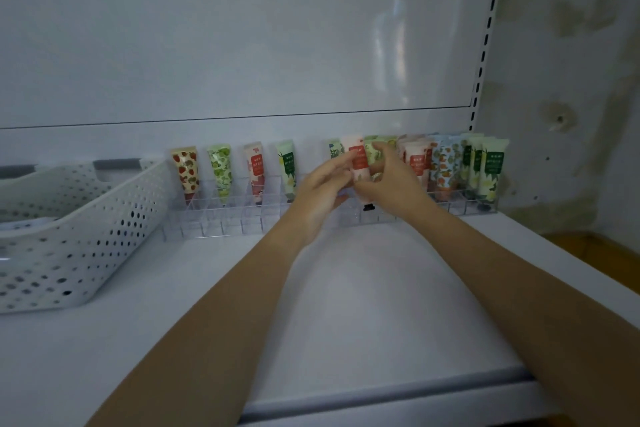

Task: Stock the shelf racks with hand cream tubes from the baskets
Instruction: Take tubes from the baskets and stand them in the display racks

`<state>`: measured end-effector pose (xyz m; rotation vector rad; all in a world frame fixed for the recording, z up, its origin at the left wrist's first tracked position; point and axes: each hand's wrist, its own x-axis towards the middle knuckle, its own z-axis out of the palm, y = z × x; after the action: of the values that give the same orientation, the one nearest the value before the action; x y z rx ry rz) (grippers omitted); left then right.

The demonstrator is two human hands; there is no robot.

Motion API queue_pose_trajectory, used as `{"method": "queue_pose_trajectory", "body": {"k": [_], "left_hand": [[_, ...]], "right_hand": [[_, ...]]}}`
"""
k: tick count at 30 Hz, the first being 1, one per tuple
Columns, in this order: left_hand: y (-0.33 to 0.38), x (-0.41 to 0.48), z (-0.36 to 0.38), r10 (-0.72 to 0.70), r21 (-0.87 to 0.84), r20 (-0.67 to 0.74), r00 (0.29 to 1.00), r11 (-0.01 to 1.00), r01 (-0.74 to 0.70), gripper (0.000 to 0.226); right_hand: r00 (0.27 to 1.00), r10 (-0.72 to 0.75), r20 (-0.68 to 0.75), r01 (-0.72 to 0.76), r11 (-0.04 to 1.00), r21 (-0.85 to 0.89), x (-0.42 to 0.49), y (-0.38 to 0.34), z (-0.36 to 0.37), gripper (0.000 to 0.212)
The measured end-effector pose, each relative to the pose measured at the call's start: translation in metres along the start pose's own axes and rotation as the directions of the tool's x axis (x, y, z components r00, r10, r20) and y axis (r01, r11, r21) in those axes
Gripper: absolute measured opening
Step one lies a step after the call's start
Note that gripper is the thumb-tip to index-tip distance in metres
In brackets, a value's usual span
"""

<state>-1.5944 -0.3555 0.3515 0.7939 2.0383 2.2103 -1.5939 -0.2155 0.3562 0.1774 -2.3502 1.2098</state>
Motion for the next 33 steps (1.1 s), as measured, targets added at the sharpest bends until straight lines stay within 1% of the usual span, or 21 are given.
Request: {"method": "queue_pose_trajectory", "body": {"k": [1,2,3,4,5,7,8,10,12,16,21,24,30,33], "left_hand": [[-0.001,-0.002,0.001,0.055,0.151,0.008,0.998,0.987,-0.055,0.034],[-0.004,-0.004,0.001,0.108,0.330,0.023,0.994,0.937,-0.110,0.034],[-0.008,-0.005,0.000,0.148,0.501,0.048,0.988,0.852,-0.152,0.034],[-0.014,-0.006,-0.003,0.169,0.636,0.080,0.982,0.750,-0.181,0.036],[-0.019,-0.007,-0.006,0.176,0.733,0.112,0.978,0.650,-0.201,0.038],[-0.026,-0.009,-0.011,0.156,0.850,0.154,0.976,0.482,-0.212,0.040],[-0.028,-0.009,-0.013,0.141,0.881,0.162,0.977,0.426,-0.207,0.040],[-0.030,-0.007,-0.016,0.118,0.910,0.167,0.979,0.363,-0.199,0.040],[-0.030,-0.006,-0.017,0.102,0.921,0.173,0.980,0.336,-0.197,0.040],[-0.029,-0.005,-0.016,0.078,0.923,0.189,0.979,0.327,-0.204,0.039],[-0.029,-0.006,-0.014,0.044,0.937,0.176,0.983,0.300,-0.181,0.039],[-0.029,-0.007,-0.013,0.043,0.938,0.168,0.985,0.299,-0.173,0.039],[-0.029,-0.006,-0.013,0.041,0.944,0.166,0.985,0.281,-0.171,0.040],[-0.030,-0.006,-0.012,0.035,0.945,0.162,0.986,0.281,-0.165,0.041]], "right_hand": [[0.999,0.012,-0.033,-0.011,0.999,0.036,0.001,0.000,-0.004,0.082],[0.998,0.024,-0.066,-0.019,0.997,0.070,0.003,0.001,-0.009,0.088],[0.995,0.032,-0.098,-0.023,0.996,0.091,0.004,0.003,-0.015,0.093],[0.991,0.032,-0.133,-0.020,0.996,0.091,0.004,0.004,-0.021,0.098],[0.985,0.024,-0.173,-0.012,0.998,0.069,0.005,0.006,-0.027,0.101],[0.963,0.012,-0.268,-0.014,1.000,-0.008,0.004,0.012,-0.038,0.104],[0.951,0.008,-0.309,-0.022,0.999,-0.042,0.004,0.016,-0.043,0.102],[0.933,0.005,-0.361,-0.048,0.993,-0.112,0.003,0.023,-0.051,0.096],[0.923,0.021,-0.384,-0.090,0.983,-0.161,0.005,0.031,-0.056,0.092],[0.925,0.052,-0.375,-0.123,0.978,-0.169,0.005,0.045,-0.061,0.089],[0.921,-0.003,-0.389,-0.119,0.950,-0.289,0.004,0.047,-0.059,0.082],[0.912,-0.008,-0.410,-0.135,0.939,-0.317,0.004,0.046,-0.059,0.078],[0.946,-0.025,-0.324,-0.117,0.903,-0.413,0.002,0.045,-0.057,0.075],[0.956,-0.008,-0.294,-0.145,0.857,-0.494,0.003,0.048,-0.058,0.076]]}}
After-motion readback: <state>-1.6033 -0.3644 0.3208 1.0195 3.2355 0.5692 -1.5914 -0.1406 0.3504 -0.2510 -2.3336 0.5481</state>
